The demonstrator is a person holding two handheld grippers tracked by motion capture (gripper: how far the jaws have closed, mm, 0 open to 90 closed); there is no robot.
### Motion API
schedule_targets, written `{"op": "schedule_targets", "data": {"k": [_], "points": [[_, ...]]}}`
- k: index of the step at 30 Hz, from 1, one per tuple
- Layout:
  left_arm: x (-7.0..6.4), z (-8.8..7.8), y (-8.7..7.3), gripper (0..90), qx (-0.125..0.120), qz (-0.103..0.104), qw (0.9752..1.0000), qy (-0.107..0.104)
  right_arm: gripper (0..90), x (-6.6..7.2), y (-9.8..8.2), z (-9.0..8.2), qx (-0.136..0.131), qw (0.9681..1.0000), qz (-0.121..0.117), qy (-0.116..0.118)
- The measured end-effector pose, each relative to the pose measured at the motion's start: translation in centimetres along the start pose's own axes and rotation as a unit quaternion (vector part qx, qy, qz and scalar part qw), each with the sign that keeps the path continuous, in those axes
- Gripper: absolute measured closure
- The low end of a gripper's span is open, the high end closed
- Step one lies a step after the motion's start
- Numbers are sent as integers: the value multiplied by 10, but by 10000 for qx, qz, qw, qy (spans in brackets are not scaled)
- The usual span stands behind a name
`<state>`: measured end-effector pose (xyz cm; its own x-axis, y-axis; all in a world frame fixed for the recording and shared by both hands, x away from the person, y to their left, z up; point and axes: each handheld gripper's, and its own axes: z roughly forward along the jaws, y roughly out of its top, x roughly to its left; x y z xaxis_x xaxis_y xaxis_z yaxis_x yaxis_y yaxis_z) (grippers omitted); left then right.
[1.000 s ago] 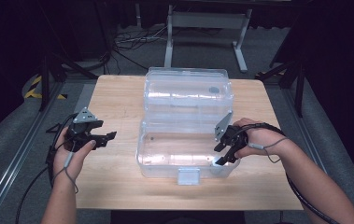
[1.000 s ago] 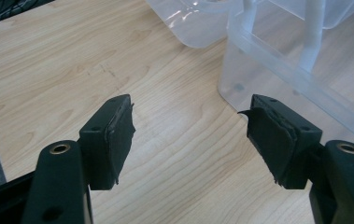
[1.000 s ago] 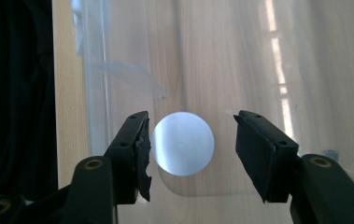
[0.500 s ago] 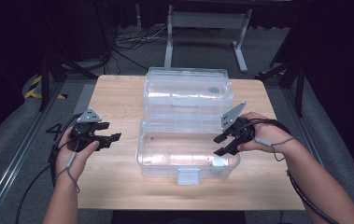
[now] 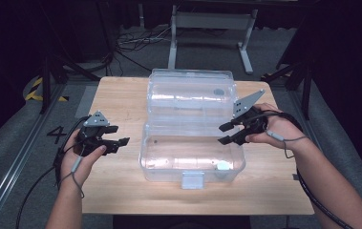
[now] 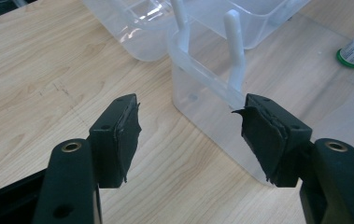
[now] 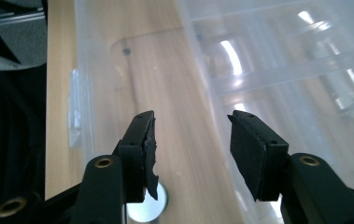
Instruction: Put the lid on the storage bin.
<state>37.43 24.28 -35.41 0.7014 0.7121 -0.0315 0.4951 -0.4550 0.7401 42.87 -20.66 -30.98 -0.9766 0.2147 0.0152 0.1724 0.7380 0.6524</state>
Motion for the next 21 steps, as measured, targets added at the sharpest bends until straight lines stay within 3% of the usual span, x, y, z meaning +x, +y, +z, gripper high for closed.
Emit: {"op": "schedule_targets", "data": {"k": [6,11,15,21], "points": [[0,-1,-3,374,23,-47,10000,15,540,-9,9,-11,-327,9992,120,-171],[-4,-5,-3,381,-71,-54,9999,-128,552,-20,18,-15,-614,9972,279,-332],[-12,-5,0,383,-94,93,9996,-260,552,-30,27,-13,-782,9953,343,-455],[-23,-5,5,387,-96,247,9989,-387,556,-40,35,-7,-779,9947,426,-509]]}}
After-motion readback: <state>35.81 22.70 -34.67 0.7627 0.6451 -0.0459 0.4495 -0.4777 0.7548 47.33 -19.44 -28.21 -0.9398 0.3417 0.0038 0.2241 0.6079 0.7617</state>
